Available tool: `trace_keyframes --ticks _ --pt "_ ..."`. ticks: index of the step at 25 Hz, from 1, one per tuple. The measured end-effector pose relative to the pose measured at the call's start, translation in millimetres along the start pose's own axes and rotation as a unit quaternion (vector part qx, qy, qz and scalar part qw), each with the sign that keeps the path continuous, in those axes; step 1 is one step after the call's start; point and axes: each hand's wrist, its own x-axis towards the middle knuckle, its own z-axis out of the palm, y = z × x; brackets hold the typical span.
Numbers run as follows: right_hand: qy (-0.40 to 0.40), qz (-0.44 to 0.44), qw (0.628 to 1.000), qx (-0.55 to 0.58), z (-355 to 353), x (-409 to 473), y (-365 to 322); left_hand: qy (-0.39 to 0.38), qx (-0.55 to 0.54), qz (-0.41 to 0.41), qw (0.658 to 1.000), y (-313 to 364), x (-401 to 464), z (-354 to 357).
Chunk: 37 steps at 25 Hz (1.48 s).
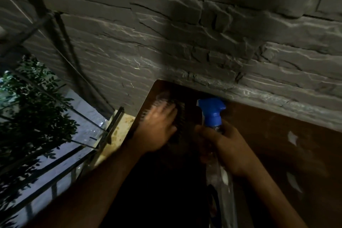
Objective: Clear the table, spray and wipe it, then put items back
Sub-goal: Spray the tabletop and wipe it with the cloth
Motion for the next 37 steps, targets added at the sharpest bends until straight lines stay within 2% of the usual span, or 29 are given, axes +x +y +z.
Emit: trace_keyframes --ticks 1,2,3,4,5,7,8,9,10,11,12,13,15,16,17,19,20,21,22,24,25,26,27,29,30,33,34,36,37 --pt "0.005 0.0 1.0 -0.001 2.2 -0.7 0.0 0.001 -0.004 -0.079 0.997 -20.8 19.3 -10.7" --pt "0.015 0.0 1.0 -0.007 3.4 0.4 0.4 -0.034 -0.028 -0.15 0.988 -30.8 44.7 -20.9" --pt "0.022 -0.003 1.0 -0.012 3.2 1.0 0.7 -0.061 -0.018 -0.177 0.982 -22.8 58.6 -30.3" --pt "0.029 -0.005 0.999 -0.017 3.5 -0.4 0.0 -0.063 0.004 -0.156 0.986 -6.8 54.1 -31.6" --pt "0.032 -0.01 0.999 -0.021 3.2 -3.3 -1.5 -0.043 0.023 -0.072 0.996 13.2 32.9 -23.8" --pt "0.024 -0.012 0.999 -0.031 2.8 -10.1 -3.2 -0.012 0.052 0.108 0.993 32.3 -40.1 4.3" --pt "0.018 -0.001 1.0 -0.022 4.6 -14.5 -3.2 -0.014 0.051 0.115 0.992 20.9 -57.8 2.4" --pt "0.015 0.008 1.0 -0.01 5.8 -17.0 -1.9 -0.037 0.037 0.072 0.996 3.7 -54.7 -3.8" --pt "0.015 0.009 1.0 -0.009 7.5 -17.4 -1.0 -0.012 0.026 -0.009 1.0 -14.4 -32.2 -11.1" --pt "0.017 0.009 1.0 -0.017 9.5 -16.0 0.6 -0.032 0.009 -0.095 0.995 -19.2 -1.9 -22.3" --pt "0.017 0.009 1.0 -0.023 12.5 -16.1 1.4 -0.064 0.019 -0.138 0.988 -12.4 15.1 -26.7" --pt "0.013 0.006 1.0 -0.023 15.3 -16.7 0.8 -0.063 0.034 -0.124 0.99 1.3 18.4 -25.1" --pt "-0.004 -0.001 1.0 -0.013 18.2 -21.3 -0.7 -0.041 0.043 0.019 0.998 29.5 -13.3 -4.4" --pt "-0.011 0.001 1.0 -0.01 18.6 -23.3 0.2 -0.03 0.032 0.062 0.997 27.3 -37.9 0.4" --pt "-0.012 0.002 1.0 -0.01 19.4 -25.0 1.8 -0.041 0.021 0.055 0.997 13.9 -47.0 -3.1" --pt "-0.006 -0.005 1.0 -0.027 22.4 -26.0 3.8 -0.051 0.018 -0.062 0.997 -17.4 -19.4 -11.3" --pt "-0.006 -0.012 0.999 -0.029 25.0 -25.5 3.8 -0.08 -0.002 -0.124 0.989 -14.8 1.0 -21.5" --pt "-0.009 -0.017 1.0 -0.022 27.0 -25.9 3.3 -0.088 -0.005 -0.141 0.986 -1.0 6.5 -27.6" --pt "-0.016 -0.02 1.0 -0.014 27.4 -27.1 1.7 -0.067 -0.004 -0.11 0.992 15.0 0.7 -21.9" --pt "-0.029 -0.014 0.999 -0.009 24.6 -31.1 -2.2 -0.026 0.017 0.035 0.999 40.9 -60.6 6.3" --pt "-0.033 -0.008 0.999 -0.009 22.8 -34.2 -3.0 -0.012 0.021 0.056 0.998 35.9 -86.8 9.1" --pt "-0.037 -0.005 0.999 -0.007 22.6 -37.3 -3.5 -0.005 0.017 0.044 0.999 20.1 -92.9 5.8" --pt "-0.041 -0.008 0.999 -0.007 22.6 -39.0 -4.0 0.011 0.013 -0.012 1.0 3.1 -77.6 -0.1" --pt "-0.036 -0.01 0.999 -0.011 24.9 -40.8 -3.6 -0.042 -0.009 -0.124 0.991 4.1 -35.4 -18.9" --pt "-0.031 -0.01 0.999 -0.012 25.1 -41.1 -4.3 -0.048 0.0 -0.124 0.991 13.3 -29.9 -16.0" --pt "-0.027 -0.005 0.999 -0.017 23.1 -45.5 -6.2 -0.03 0.011 0.006 0.999 32.3 -78.7 8.7" --pt "-0.031 -0.004 0.999 -0.019 22.7 -49.3 -6.0 -0.044 0.013 0.001 0.999 18.8 -85.7 5.1" --pt "-0.031 -0.011 0.999 -0.028 25.8 -53.9 -5.2 -0.042 -0.007 -0.105 0.994 -11.4 -60.1 -10.0" --pt "-0.022 -0.014 0.999 -0.032 26.2 -53.5 -3.2 -0.055 -0.014 -0.147 0.988 -5.0 -49.2 -20.2"
